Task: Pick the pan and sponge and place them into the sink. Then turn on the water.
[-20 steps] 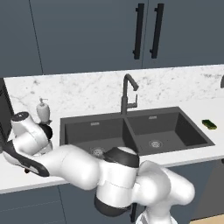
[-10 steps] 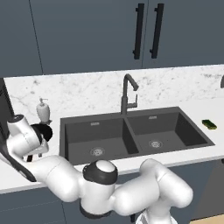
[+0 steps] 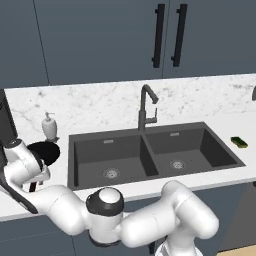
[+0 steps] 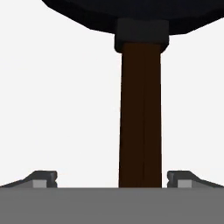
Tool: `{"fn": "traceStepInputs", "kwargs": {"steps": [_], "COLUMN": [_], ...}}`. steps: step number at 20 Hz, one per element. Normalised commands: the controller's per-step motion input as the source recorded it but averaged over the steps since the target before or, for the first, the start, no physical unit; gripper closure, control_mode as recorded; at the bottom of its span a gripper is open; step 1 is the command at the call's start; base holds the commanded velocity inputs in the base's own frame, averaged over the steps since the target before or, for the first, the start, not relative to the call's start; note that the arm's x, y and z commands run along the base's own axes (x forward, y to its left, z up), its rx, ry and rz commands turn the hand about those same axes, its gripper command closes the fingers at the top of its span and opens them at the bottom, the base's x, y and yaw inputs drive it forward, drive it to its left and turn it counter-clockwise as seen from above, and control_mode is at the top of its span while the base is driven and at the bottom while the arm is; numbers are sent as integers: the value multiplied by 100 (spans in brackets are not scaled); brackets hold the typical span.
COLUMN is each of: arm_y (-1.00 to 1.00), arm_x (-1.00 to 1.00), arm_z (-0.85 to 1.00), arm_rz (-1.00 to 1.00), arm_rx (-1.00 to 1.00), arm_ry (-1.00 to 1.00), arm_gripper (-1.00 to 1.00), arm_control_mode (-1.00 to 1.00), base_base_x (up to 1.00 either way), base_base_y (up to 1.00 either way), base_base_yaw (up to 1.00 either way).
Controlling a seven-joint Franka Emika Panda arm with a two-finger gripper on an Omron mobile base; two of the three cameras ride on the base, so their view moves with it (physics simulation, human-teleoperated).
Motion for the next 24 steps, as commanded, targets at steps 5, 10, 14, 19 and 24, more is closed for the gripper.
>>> {"fn": "traceStepInputs", "kwargs": {"steps": [5,10,14,19,24], "arm_y": [0,-32,-83,-86,-70], "arm_x": [0,-7,-16,-25,-50], "arm_z": [-51,-66,-77,-71,-25], "arm_rz": [0,-6,-10,-8,-4], "arm_rx": [0,0,4,6,15], "arm_ry": [0,-1,-4,-8,-23], "arm_gripper": [-100,100,100,100,100], "arm_control_mode": [-100,-100,-100,-100,-100], "base_base_x": [0,0,0,0,0], "base_base_y": [0,0,0,0,0], "base_base_yaw": [0,0,0,0,0]}}
